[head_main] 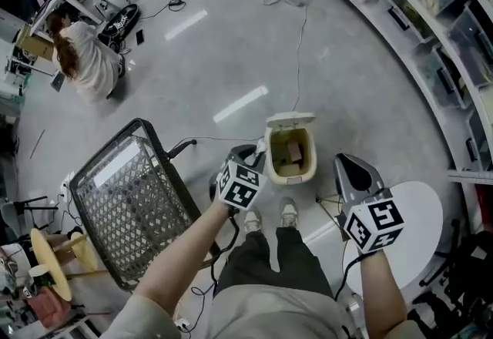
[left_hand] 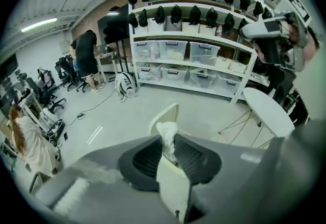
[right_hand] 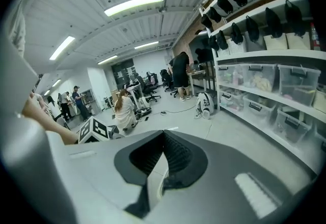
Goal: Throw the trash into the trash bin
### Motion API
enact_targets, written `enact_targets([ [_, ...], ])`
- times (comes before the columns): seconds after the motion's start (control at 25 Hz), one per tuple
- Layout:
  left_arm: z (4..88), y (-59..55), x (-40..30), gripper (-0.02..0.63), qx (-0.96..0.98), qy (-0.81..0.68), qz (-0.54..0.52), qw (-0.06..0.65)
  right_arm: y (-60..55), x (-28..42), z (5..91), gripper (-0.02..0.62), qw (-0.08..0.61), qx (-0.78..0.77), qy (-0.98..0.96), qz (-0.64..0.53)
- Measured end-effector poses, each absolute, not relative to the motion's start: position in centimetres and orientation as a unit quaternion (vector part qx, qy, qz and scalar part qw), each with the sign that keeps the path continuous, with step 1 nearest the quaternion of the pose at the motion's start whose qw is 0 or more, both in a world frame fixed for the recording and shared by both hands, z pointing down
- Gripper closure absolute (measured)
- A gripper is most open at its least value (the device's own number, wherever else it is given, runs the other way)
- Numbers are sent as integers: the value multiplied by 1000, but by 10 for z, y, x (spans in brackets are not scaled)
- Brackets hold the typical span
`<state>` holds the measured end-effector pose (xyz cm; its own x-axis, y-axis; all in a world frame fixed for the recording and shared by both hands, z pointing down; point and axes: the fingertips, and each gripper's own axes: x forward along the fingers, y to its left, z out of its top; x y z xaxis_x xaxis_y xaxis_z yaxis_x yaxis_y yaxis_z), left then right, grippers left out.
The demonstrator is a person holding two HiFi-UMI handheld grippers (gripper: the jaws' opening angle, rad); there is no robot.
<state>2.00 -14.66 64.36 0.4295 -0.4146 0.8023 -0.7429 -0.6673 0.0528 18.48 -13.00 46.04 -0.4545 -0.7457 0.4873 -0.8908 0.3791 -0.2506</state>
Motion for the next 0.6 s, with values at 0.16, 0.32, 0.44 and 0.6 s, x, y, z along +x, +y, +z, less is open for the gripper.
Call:
enact_targets([
  [0.16, 686, -145, 59, 522, 820, -329, 419, 209, -126, 213, 496, 592, 154, 511, -803, 265],
  [0.32, 737, -140, 80, 522, 814, -306, 446, 212, -122, 234, 533, 592, 165, 528, -785, 278],
  [0.44, 771, -136, 88, 522, 809, -296, 459, 216, -120, 240, 558, 592, 170, 528, -780, 288],
  [0.6, 815, -134, 101, 522, 804, -283, 473, 225, -119, 245, 592, 592, 162, 528, -771, 316],
])
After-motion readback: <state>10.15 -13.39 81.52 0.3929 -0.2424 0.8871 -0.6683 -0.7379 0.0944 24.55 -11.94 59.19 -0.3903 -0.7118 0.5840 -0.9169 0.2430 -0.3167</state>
